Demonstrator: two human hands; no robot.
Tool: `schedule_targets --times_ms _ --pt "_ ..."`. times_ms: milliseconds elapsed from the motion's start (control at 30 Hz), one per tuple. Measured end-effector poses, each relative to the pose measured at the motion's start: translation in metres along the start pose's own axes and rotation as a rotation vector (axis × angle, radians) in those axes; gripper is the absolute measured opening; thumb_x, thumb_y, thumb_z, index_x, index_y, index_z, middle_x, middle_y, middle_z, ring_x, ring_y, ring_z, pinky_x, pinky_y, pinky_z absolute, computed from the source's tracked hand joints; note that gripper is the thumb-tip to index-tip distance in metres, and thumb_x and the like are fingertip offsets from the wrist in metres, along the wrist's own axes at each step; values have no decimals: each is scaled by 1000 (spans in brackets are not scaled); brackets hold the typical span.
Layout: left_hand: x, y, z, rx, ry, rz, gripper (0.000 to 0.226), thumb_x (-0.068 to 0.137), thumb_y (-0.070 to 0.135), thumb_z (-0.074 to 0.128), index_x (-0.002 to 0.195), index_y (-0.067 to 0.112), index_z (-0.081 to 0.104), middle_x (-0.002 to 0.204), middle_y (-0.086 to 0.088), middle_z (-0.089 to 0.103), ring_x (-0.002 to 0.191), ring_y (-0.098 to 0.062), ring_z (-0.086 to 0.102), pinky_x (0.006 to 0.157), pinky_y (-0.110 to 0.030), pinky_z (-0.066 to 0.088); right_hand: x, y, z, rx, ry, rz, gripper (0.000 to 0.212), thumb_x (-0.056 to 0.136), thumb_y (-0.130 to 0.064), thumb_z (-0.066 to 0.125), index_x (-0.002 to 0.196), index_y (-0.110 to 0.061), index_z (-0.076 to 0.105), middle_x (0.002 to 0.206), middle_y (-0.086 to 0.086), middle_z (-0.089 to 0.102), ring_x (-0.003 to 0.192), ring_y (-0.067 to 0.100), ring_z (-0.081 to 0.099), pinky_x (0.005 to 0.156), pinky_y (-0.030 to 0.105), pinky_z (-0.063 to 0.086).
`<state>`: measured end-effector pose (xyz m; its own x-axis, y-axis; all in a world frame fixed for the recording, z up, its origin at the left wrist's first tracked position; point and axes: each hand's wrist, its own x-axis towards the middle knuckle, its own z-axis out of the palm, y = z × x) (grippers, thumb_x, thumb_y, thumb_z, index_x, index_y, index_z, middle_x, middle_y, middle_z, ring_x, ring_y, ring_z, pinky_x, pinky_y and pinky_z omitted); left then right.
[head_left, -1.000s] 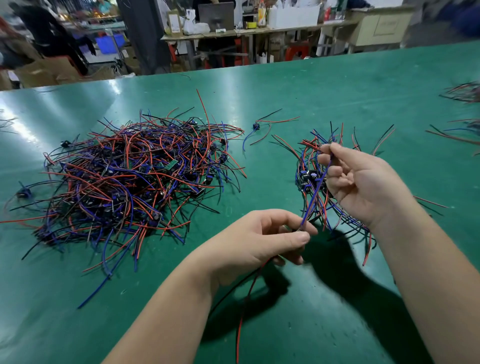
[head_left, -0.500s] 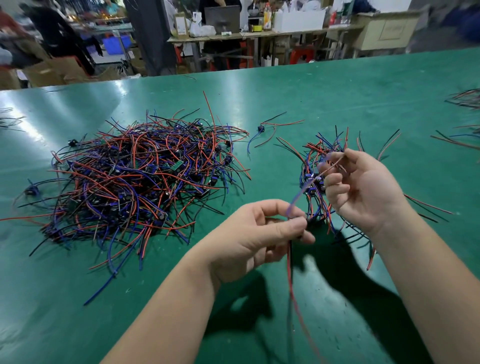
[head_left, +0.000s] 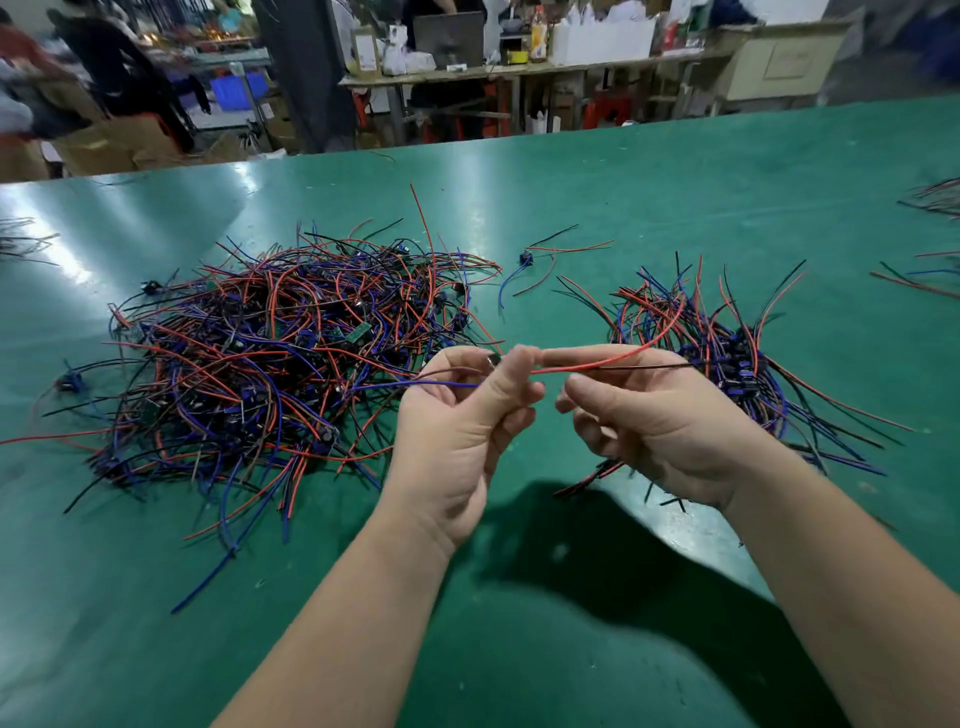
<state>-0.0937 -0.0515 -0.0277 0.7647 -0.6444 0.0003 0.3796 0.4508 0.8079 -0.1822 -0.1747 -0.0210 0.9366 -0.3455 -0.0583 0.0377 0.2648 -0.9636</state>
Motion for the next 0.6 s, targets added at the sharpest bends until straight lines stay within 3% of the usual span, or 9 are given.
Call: schedule_targets --times_ms 167,300,367,433,600 --pt "-3 -12 1 299 45 201 49 50 33 80 83 11 52 74 -4 70 62 -15 66 58 -21 51 4 2 4 141 98 -24 10 65 -14 66 70 -10 74 63 3 64 52 8 57 51 14 47" --pt "-4 -15 0 370 -33 213 34 62 10 80 89 12 58 78 0 70 67 -9 64 66 -21 53 5 -4 -1 248 176 -45 16 68 -12 62 83 -5 64 62 2 67 51 7 62 49 15 50" --pt "-6 -16 2 412 -142 188 30 74 -12 71 91 13 64 80 4 73 72 -7 67 68 -17 52 5 -9 -7 294 233 -61 18 71 -10 61 88 -4 63 61 3 67 50 7 61 48 14 50" --pt "-9 -19 1 487 -276 160 45 78 -24 52 92 15 69 88 2 75 84 -9 70 73 -16 51 5 -13 -15 323 275 -79 13 80 -4 59 93 -2 63 60 3 66 47 4 58 45 12 48" --pt "-17 -20 2 514 -486 44 55 58 -19 28 75 8 73 90 7 75 98 -7 68 87 -18 50 1 -21 -25 240 244 -58 27 68 -11 64 94 -7 68 65 3 69 47 4 59 46 13 48"
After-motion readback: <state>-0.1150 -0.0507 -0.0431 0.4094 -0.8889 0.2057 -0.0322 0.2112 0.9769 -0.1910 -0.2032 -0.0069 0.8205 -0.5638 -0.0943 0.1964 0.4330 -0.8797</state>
